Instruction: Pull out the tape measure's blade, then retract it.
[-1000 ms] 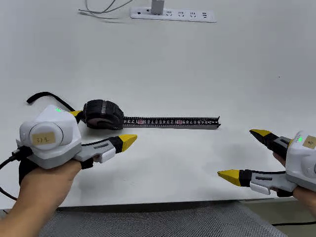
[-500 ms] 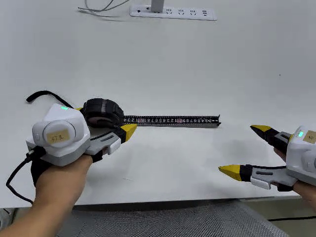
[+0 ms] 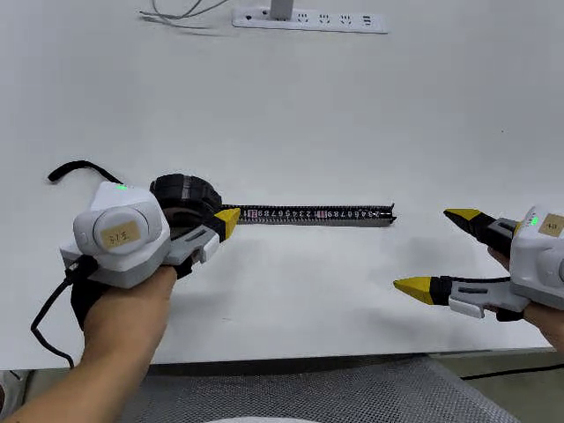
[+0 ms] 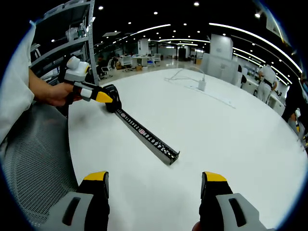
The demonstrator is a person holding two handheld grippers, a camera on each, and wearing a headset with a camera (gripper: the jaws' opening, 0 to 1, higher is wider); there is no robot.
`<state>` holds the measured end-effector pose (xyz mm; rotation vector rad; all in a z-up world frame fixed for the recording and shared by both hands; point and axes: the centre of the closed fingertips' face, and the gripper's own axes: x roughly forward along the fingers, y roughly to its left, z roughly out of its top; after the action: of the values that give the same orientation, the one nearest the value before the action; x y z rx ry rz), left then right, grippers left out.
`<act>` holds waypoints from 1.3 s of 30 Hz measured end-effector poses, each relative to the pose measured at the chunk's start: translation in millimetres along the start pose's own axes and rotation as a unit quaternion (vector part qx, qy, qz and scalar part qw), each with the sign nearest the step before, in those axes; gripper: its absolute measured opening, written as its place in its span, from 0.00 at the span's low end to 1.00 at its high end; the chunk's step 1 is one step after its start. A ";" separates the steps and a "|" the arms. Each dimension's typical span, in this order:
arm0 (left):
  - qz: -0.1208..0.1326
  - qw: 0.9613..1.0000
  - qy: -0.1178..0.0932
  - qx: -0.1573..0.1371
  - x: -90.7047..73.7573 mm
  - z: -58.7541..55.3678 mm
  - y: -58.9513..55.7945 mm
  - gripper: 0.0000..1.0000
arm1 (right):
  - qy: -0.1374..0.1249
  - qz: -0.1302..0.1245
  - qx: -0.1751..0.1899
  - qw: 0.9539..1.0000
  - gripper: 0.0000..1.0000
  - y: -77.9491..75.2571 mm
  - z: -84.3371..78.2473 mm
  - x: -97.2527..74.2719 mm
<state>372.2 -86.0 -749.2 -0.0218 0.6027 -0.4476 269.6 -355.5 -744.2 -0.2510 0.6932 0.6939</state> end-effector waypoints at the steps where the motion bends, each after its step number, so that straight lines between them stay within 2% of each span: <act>1: 0.002 1.000 -0.001 -0.003 0.1 0.3 0.3 0.71 | -0.001 0.002 0.000 1.000 0.75 -0.3 0.6 0.9; 13: 0.019 0.999 -0.006 -0.029 0.4 1.9 4.6 0.67 | -0.001 0.013 -0.014 1.000 0.71 -5.5 7.3 11.7; 15: 0.024 0.999 -0.004 -0.025 0.8 0.8 6.2 0.66 | 0.000 0.016 -0.017 1.000 0.69 -5.9 8.5 14.7; 24: 0.035 0.998 -0.001 -0.048 3.8 -1.2 10.5 0.62 | 0.014 0.027 -0.042 0.999 0.63 -9.7 8.5 23.2; 31: 0.039 0.998 0.002 -0.054 5.7 -2.1 12.7 0.61 | 0.020 0.033 -0.056 0.998 0.59 -14.5 10.7 27.0; 39: 0.039 0.998 0.001 -0.052 5.3 -2.2 12.7 0.60 | 0.029 0.039 -0.082 0.995 0.50 -19.0 14.0 30.8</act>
<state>380.0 -76.4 -755.9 -0.0965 0.6254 -0.3413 306.4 -348.3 -754.2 -0.3970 0.7044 0.8224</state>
